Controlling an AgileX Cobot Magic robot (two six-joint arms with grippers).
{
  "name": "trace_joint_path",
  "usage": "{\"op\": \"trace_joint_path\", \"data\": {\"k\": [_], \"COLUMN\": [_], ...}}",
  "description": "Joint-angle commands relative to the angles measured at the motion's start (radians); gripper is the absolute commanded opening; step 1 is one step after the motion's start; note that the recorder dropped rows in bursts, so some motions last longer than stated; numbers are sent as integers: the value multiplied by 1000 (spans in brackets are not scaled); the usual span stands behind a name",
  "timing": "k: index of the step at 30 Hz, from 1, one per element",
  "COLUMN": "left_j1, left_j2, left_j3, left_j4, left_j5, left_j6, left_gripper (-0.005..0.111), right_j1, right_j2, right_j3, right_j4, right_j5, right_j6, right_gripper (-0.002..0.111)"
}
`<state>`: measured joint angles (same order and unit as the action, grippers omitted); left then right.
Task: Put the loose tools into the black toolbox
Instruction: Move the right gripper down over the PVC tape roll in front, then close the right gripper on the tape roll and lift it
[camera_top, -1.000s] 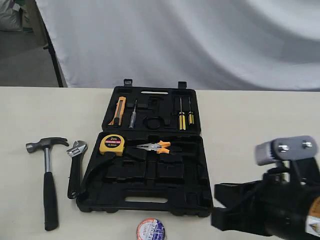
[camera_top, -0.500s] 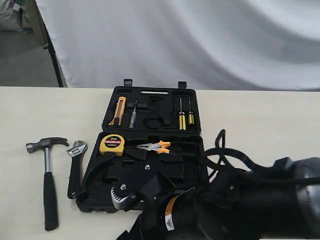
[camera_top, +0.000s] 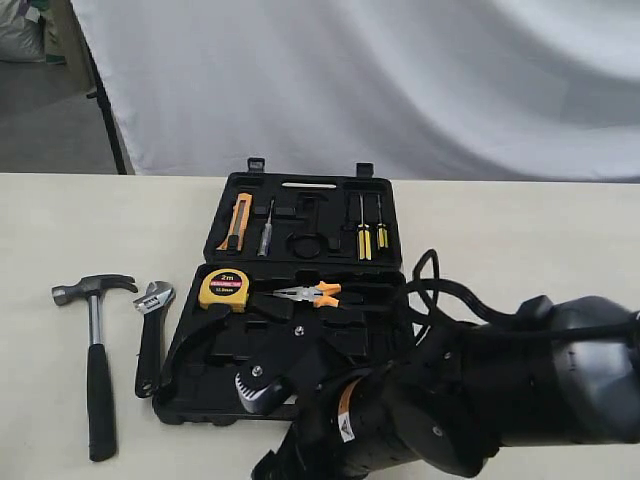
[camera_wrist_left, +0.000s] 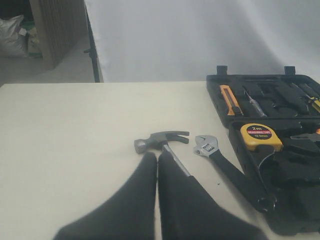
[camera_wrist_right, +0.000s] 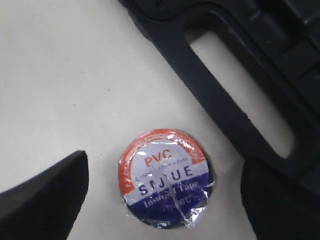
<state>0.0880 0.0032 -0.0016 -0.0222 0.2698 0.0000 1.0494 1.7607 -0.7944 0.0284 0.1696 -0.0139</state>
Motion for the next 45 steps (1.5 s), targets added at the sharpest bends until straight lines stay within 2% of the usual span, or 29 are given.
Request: {"op": "trace_joint_path", "data": {"k": [1, 7, 10, 20, 33, 38, 45], "left_j1": [-5, -5, -5, -5, -5, -5, -5], "left_j2": [-3, -3, -3, -3, -3, -3, -3], "left_j3": [2, 2, 2, 2, 2, 2, 2], "left_j4": [-8, -8, -8, -8, -8, -8, -8], "left_j5": [-1, -1, -1, -1, -1, -1, -1], "left_j6": [0, 0, 0, 0, 0, 0, 0], "left_gripper": [1, 1, 1, 1, 1, 1, 1], "right_j1": [-6, 24, 46, 51, 51, 46, -60], "right_j2": [27, 95, 97, 93, -58, -124, -128], "right_j3": [-6, -6, -6, -6, -6, -8, -21], "right_j4": [-12, -12, -12, -12, -5, -16, -23], "right_j5": [9, -6, -18, 11, 50, 6, -75], "right_j6": [-8, -11, -11, -9, -9, -17, -15], "right_gripper": [78, 77, 70, 0, 0, 0, 0]}}
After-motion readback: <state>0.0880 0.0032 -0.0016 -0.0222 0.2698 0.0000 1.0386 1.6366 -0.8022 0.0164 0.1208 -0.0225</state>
